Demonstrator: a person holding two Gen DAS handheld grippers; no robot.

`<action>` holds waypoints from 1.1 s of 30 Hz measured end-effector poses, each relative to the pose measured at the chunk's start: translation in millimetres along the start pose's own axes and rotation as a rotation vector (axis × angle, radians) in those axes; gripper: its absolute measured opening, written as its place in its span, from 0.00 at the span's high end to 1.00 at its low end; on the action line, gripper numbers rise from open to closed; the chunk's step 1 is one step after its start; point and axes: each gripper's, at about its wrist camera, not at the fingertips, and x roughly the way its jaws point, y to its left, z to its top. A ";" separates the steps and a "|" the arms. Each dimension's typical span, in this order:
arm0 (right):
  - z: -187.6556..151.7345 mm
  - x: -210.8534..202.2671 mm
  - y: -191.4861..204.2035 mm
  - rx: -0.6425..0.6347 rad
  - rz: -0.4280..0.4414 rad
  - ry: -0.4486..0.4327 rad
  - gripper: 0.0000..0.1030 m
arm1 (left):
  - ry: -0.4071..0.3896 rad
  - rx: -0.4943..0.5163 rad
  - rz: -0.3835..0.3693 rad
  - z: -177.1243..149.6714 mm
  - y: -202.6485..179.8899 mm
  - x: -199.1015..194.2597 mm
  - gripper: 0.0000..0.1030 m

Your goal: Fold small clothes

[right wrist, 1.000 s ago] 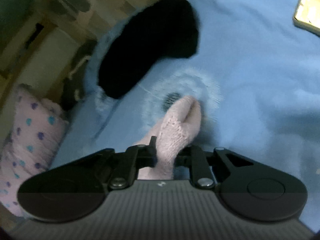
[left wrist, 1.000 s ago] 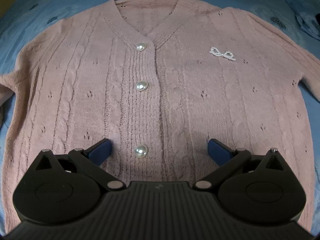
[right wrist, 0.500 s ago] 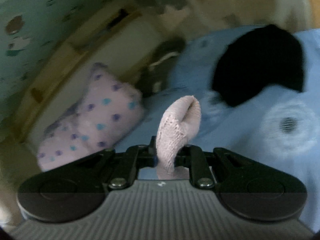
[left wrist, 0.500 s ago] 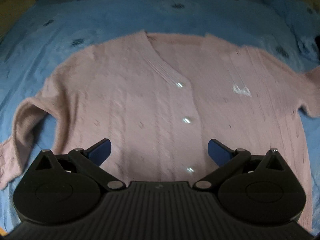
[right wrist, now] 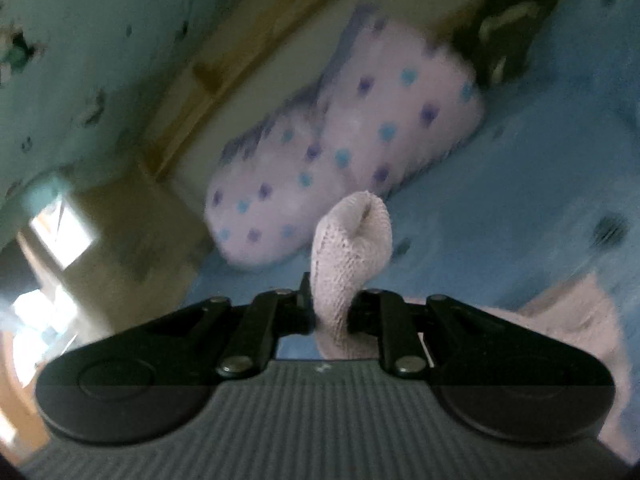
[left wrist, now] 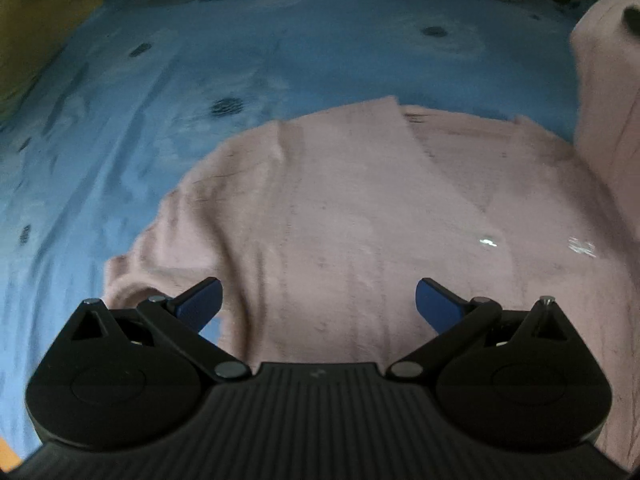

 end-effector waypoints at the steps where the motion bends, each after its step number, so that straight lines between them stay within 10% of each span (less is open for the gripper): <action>1: -7.7 9.5 4.4 -0.005 0.008 0.035 0.85 | 0.018 -0.013 0.012 4.8 4.2 2.9 0.00; 16: -110.0 118.8 6.8 0.000 -0.172 0.545 0.73 | 0.120 -0.120 0.103 45.7 40.0 10.3 0.00; 22: -91.4 92.7 30.7 -0.010 -0.169 0.542 0.31 | 0.127 -0.113 0.019 65.1 27.0 12.2 0.00; 33: -45.8 15.1 -25.1 -0.060 -0.411 0.504 0.31 | 0.126 -0.077 -0.027 86.9 -15.9 20.3 0.00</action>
